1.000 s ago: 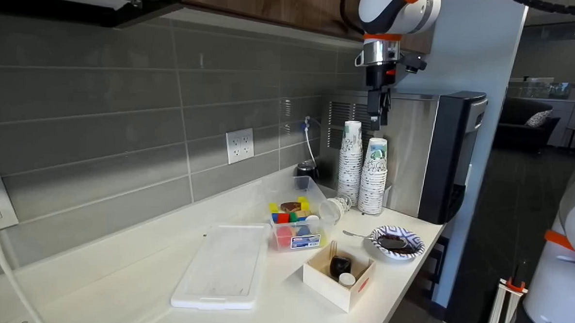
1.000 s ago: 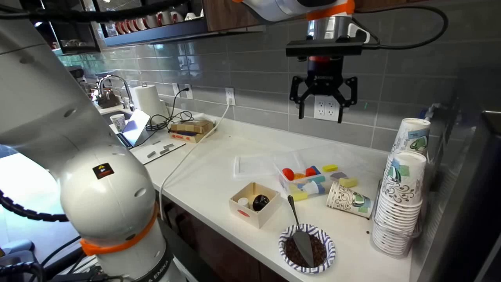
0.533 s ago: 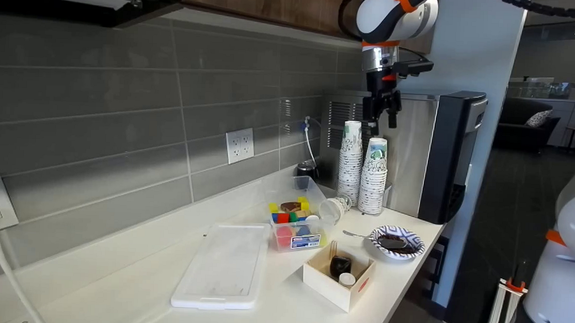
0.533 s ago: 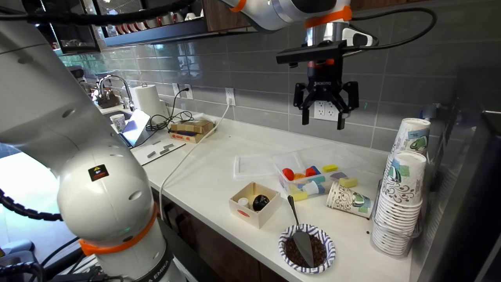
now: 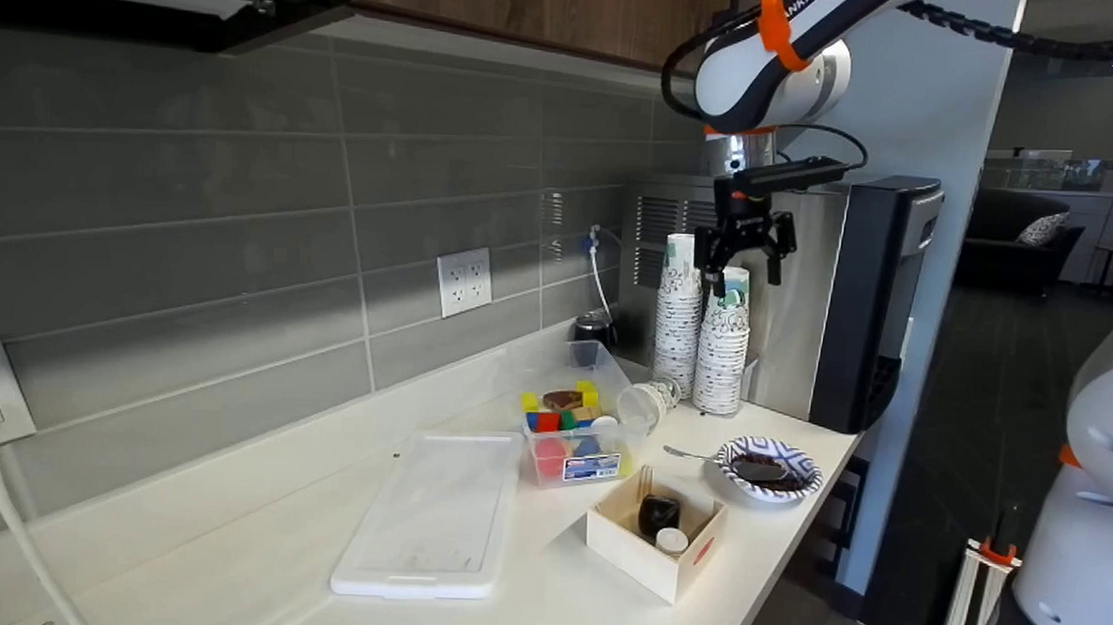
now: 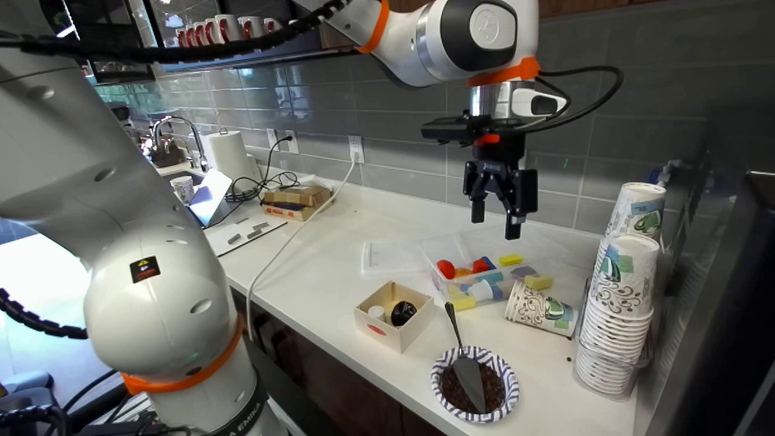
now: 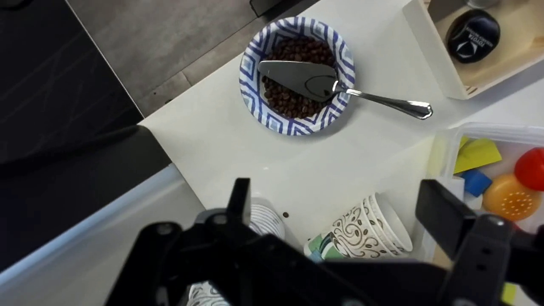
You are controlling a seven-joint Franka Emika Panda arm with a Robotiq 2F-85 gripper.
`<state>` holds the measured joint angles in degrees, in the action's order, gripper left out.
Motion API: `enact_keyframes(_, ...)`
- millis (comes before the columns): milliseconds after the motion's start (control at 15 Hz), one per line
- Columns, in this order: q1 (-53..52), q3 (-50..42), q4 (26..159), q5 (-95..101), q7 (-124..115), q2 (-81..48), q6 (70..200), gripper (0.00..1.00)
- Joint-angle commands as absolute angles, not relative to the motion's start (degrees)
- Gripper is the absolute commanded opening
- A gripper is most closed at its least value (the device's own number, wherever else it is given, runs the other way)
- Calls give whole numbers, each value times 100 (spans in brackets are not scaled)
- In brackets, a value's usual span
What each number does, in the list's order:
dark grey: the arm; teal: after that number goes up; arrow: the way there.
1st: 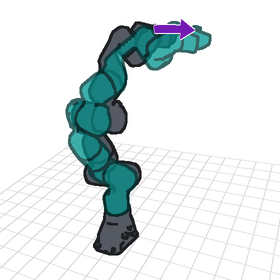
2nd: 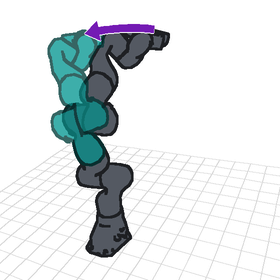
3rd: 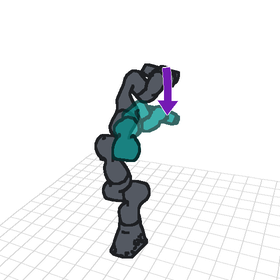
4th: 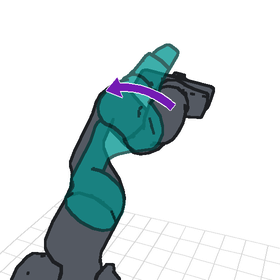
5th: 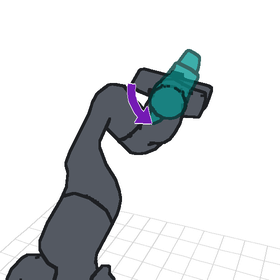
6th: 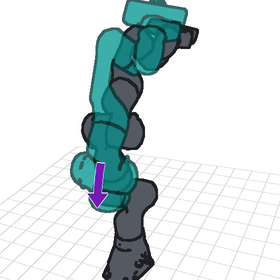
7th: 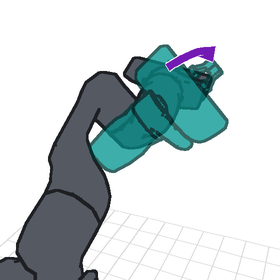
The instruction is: Put the cup on the table on top of the stack to the right
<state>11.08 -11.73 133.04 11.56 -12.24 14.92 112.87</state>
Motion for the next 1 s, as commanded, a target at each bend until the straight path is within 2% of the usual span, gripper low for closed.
enact_keyframes(0,1271,-1045,13657,907,-2278,1293,11885,100)
enact_keyframes(933,1208,-1225,13295,-526,-5166,-899,14827,100)
